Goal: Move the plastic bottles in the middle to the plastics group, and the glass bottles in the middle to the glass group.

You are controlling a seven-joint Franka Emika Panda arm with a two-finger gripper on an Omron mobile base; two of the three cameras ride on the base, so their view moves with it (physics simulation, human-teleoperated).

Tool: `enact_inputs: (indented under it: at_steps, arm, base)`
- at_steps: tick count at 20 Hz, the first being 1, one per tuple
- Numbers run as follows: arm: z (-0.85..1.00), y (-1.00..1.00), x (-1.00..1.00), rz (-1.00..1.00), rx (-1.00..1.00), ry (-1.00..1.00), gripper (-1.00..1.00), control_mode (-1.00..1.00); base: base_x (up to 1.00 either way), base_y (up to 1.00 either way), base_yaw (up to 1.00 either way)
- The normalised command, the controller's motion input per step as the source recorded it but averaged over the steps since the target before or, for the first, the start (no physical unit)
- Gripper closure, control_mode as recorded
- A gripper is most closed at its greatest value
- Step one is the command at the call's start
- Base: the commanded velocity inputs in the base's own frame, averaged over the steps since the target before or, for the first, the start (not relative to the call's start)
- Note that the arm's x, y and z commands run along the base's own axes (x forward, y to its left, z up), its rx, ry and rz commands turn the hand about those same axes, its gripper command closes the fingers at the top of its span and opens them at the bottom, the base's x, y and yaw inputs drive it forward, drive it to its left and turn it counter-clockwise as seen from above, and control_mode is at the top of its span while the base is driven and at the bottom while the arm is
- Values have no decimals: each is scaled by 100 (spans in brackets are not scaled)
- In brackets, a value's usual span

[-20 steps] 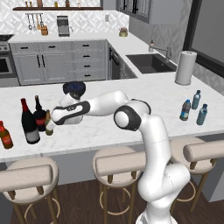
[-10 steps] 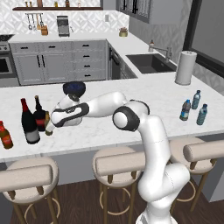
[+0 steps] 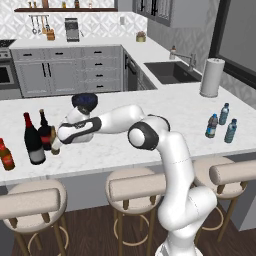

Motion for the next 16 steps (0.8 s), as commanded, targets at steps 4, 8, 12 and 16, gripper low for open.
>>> enact_inputs:
  at_steps: [4, 8, 12, 16]
  arm:
    - [0, 0, 0, 0, 0, 0, -100, -100]
    - [0, 0, 0, 0, 0, 0, -100, -100]
    - [0, 0, 0, 0, 0, 0, -100, -100]
    - [0, 0, 0, 0, 0, 0, -100, -100]
  base:
    - [0, 0, 0]
    - [0, 0, 0]
    - [0, 0, 0]
    - [0, 0, 0]
